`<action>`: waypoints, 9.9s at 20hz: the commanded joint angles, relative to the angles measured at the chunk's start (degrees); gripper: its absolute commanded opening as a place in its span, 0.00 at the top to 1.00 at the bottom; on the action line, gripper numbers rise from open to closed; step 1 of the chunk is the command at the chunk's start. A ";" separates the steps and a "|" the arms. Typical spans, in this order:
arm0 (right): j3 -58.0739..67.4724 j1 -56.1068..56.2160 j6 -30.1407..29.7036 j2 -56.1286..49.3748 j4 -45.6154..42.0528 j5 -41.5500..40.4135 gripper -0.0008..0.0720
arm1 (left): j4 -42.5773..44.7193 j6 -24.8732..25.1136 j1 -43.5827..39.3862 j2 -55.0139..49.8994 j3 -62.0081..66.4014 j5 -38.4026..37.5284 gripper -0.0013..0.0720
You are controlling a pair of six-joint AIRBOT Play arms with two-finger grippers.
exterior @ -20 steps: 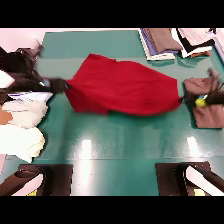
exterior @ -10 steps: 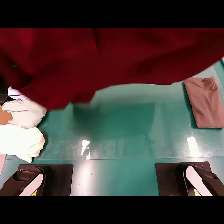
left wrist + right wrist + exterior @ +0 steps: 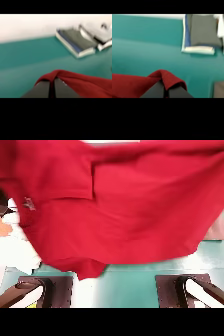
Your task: Fold the shirts.
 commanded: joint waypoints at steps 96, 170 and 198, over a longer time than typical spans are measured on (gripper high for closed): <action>-29.86 4.28 -1.66 -26.86 -5.14 -7.21 0.97 | -0.83 -3.21 2.23 -8.28 -53.27 21.77 0.94; -45.18 26.03 -6.01 -28.13 15.47 -26.43 0.17 | 1.14 -1.49 -5.44 -9.01 -17.16 11.43 0.94; -20.63 -10.21 -3.87 -23.23 8.57 -17.03 0.97 | 0.09 -1.29 -16.98 -9.01 -17.16 15.89 0.94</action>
